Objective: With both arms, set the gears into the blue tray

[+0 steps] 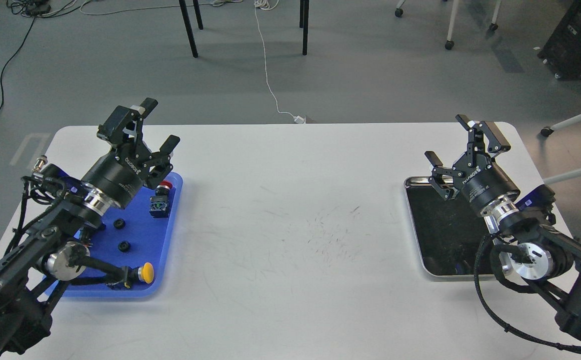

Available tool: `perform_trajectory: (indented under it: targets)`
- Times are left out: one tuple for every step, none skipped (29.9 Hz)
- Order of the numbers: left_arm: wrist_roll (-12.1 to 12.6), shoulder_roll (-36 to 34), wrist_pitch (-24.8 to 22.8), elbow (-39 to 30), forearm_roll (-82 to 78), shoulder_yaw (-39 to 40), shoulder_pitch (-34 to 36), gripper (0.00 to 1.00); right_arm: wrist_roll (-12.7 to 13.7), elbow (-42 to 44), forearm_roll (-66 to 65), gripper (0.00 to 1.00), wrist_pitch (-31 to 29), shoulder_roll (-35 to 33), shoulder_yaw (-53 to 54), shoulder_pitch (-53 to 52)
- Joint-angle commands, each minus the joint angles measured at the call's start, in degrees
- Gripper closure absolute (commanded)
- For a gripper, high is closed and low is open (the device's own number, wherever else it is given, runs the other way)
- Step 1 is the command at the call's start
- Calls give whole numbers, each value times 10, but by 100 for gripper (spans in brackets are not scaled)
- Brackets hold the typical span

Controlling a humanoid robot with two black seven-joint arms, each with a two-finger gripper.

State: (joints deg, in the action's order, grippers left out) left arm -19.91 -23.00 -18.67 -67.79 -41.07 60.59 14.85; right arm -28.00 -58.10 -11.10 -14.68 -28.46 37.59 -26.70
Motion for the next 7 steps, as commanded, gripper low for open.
perform_trajectory:
  targets:
    - [4,25,-1,15,0,8,-13,2,0,-2,4,1,4,1,6,6]
    - [5,29,-2,17,1,14,-15,2,0,-2,6,1,4,1,7,7]
    - [6,32,-2,17,1,22,-17,2,0,-2,6,1,3,0,8,9]
    - [8,33,-2,17,1,26,-20,2,0,-3,6,1,3,0,8,13]
    - [11,34,-3,17,1,28,-23,2,0,-5,6,1,0,0,8,16]
    - [12,35,-3,17,1,28,-23,2,0,-6,6,1,0,0,7,18]
    - [12,38,-3,17,1,28,-24,2,0,-10,6,1,0,1,7,23]
